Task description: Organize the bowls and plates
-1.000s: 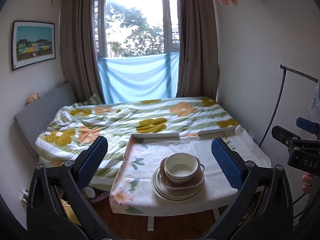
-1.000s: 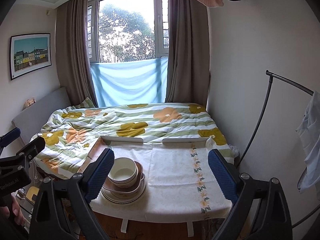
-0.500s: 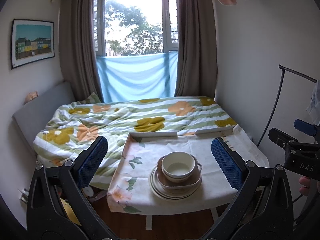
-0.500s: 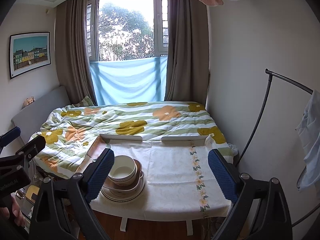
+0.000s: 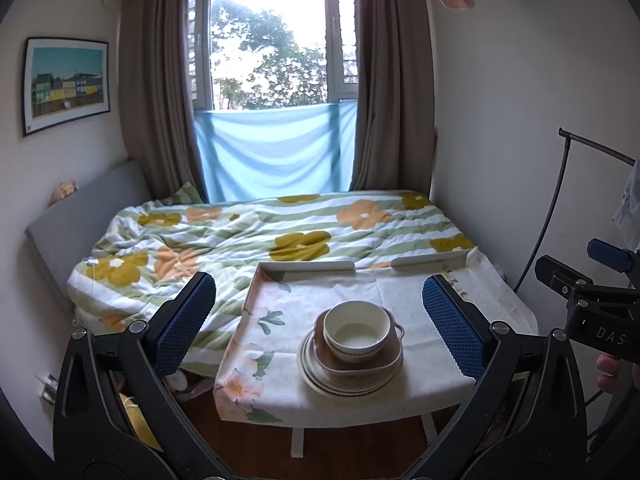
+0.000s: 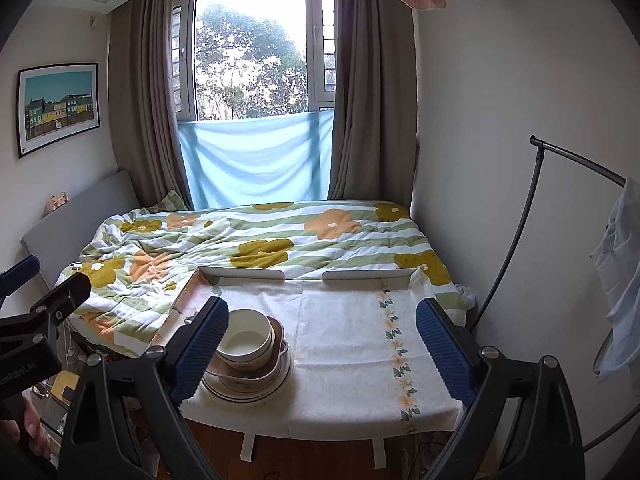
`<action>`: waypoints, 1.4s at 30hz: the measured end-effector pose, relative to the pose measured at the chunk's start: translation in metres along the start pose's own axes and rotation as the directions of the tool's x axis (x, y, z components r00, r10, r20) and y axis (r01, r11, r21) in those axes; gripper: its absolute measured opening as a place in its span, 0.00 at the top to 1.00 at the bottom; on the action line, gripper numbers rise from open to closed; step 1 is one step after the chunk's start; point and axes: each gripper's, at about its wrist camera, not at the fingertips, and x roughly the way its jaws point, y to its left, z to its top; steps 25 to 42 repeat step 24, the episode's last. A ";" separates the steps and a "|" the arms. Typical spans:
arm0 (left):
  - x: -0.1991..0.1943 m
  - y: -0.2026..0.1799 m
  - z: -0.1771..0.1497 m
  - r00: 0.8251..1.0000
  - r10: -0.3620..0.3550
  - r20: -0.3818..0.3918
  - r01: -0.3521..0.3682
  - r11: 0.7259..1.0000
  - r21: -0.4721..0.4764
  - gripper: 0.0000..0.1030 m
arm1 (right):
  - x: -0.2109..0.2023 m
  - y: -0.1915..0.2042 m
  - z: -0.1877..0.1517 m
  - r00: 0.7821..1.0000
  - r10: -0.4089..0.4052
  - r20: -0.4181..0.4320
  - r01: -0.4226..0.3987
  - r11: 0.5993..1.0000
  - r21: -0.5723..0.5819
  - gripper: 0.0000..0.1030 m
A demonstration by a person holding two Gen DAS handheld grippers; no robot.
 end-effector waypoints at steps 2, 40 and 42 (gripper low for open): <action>0.000 0.001 0.000 1.000 -0.008 -0.001 0.008 1.000 -0.004 0.00 | 0.001 0.000 0.000 1.000 0.000 -0.001 0.000 1.000 0.000 0.09; -0.004 0.004 0.003 0.997 0.047 0.061 -0.046 0.999 -0.017 0.00 | 0.004 0.008 -0.001 1.000 0.000 -0.016 0.000 1.000 0.000 0.09; -0.004 0.004 0.003 0.997 0.047 0.061 -0.046 0.999 -0.017 0.00 | 0.004 0.008 -0.001 1.000 0.000 -0.016 0.000 1.000 0.000 0.09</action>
